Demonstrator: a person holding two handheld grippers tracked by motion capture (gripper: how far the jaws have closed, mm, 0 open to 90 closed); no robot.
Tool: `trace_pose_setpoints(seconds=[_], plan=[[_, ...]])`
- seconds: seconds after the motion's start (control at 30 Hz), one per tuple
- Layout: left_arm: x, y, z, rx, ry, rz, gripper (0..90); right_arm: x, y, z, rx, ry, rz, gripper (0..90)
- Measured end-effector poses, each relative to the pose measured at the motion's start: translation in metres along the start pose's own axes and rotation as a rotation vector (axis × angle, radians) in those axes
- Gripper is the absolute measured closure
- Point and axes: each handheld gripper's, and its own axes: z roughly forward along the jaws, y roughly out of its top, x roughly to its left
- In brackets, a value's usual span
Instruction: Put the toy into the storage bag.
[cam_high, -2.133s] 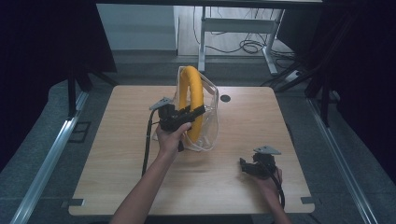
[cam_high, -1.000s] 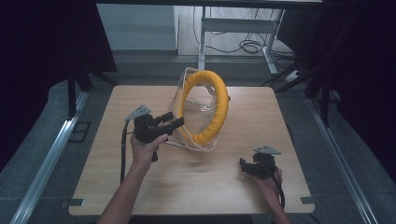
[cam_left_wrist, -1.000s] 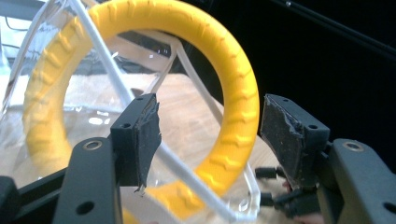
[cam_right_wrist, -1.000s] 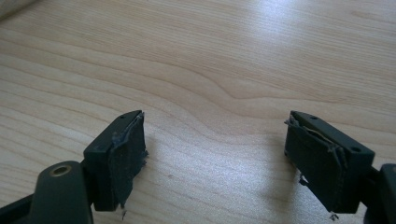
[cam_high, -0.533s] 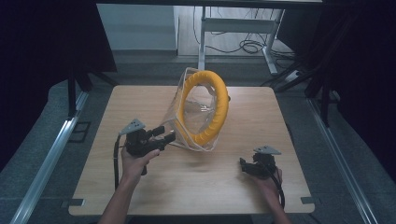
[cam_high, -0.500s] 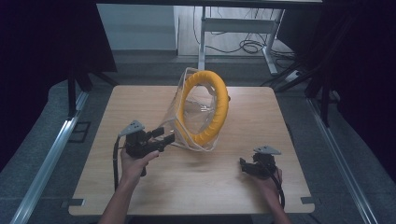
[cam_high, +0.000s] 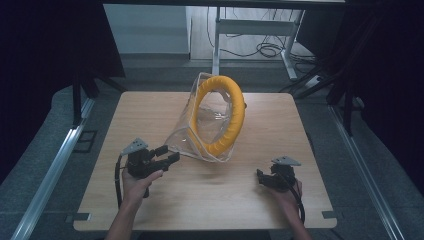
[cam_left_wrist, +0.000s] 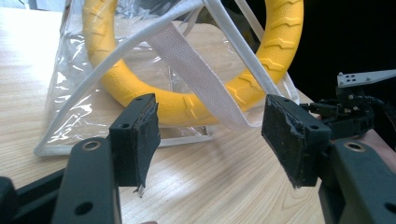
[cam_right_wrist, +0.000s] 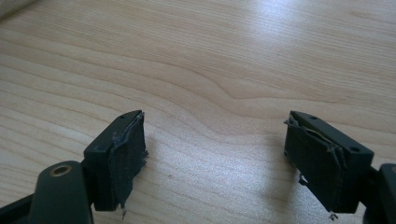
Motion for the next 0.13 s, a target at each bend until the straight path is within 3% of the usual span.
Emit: trace_pose_setpoints(seconds=[0.13], plan=[[0.0016, 0.0000, 0.0010, 0.003, -0.001, -0.001, 36.3, 0.0000, 0.0000, 0.0000, 0.000, 0.000, 0.000, 20.6]])
